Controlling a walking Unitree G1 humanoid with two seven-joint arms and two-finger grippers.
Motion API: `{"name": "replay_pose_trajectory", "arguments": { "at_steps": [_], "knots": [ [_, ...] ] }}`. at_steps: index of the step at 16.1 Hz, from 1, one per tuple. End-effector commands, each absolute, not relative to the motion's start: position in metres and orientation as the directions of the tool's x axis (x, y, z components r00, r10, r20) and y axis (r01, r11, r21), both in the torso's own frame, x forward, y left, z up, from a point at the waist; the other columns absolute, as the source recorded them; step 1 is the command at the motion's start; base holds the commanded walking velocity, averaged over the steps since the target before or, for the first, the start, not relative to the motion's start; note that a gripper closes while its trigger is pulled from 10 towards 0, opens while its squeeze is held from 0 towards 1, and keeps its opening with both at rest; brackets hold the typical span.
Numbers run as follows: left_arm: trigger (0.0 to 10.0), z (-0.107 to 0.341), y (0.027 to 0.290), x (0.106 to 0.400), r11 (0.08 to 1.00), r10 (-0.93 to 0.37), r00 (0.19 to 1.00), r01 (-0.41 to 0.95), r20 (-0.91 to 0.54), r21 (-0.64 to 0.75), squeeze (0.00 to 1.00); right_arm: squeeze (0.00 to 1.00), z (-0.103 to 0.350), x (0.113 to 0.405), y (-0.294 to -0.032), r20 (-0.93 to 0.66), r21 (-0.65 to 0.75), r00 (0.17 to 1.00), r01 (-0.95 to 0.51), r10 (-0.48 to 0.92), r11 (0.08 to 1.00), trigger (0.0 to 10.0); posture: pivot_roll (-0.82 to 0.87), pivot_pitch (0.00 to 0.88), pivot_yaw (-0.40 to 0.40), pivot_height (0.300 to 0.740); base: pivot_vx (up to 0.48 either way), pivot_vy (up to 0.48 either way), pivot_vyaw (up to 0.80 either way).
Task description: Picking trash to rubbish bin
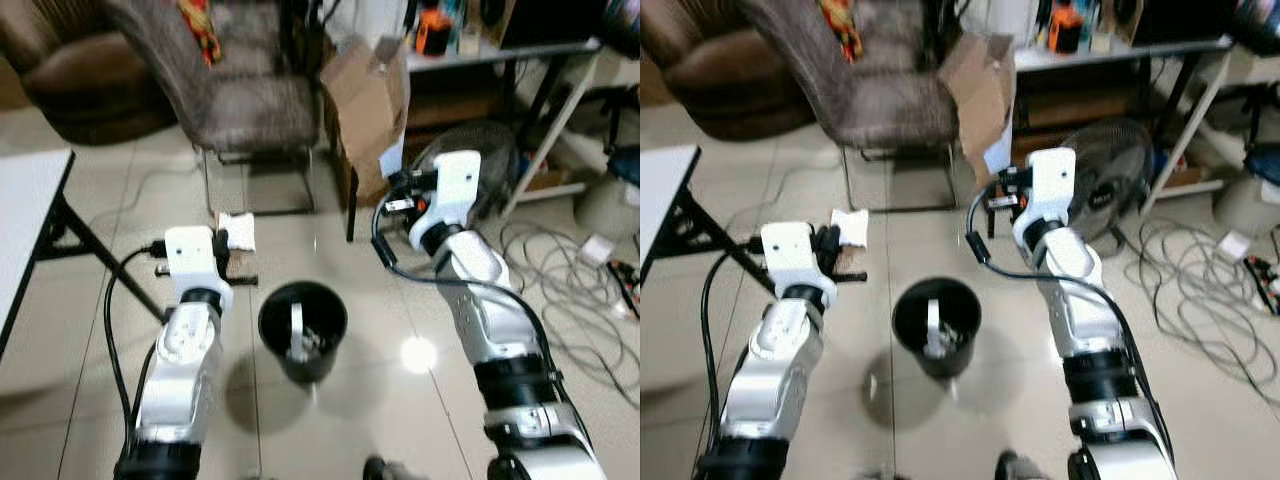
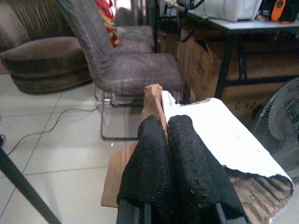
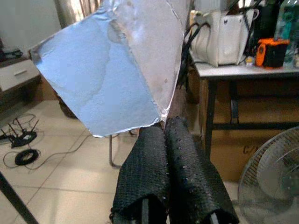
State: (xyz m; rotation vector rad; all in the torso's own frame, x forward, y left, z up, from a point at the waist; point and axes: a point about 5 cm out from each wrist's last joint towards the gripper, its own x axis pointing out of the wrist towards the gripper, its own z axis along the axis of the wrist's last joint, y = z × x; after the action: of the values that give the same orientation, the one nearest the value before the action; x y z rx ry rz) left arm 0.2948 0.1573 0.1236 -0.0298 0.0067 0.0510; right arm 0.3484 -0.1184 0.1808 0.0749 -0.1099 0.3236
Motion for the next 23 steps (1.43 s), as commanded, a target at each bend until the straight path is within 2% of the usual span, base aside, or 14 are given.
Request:
{"name": "replay_pose_trajectory", "arguments": {
  "at_steps": [1, 18, 23],
  "knots": [
    [0.0, 0.1204, 0.1562, 0.2935, 0.999, 0.035, 0.999, -0.036, -0.026, -0.035, 0.0, 0.0, 0.1826, 0.348, -0.1199, 0.125, 0.041, 0.943, -0.314, 0.307, 0.948, 10.0, -0.11, 0.117, 0.056, 0.74, 0.345, 0.0, 0.0],
    [0.0, 0.1182, 0.1553, 0.2925, 0.999, 0.022, 0.999, -0.024, -0.038, -0.038, 0.0, 0.0, 0.1808, 0.3478, -0.1179, 0.12, 0.031, 0.943, -0.318, 0.312, 0.948, 10.0, -0.11, 0.114, 0.059, 0.74, 0.344, 0.0, 0.0],
    [0.0, 0.1135, 0.1536, 0.2915, 0.999, 0.011, 0.998, -0.013, -0.058, -0.039, 0.0, 0.0, 0.1779, 0.3473, -0.117, 0.103, 0.035, 0.943, -0.321, 0.316, 0.946, 10.0, -0.11, 0.115, 0.061, 0.74, 0.0, 0.0, -0.15]
  ]
}}
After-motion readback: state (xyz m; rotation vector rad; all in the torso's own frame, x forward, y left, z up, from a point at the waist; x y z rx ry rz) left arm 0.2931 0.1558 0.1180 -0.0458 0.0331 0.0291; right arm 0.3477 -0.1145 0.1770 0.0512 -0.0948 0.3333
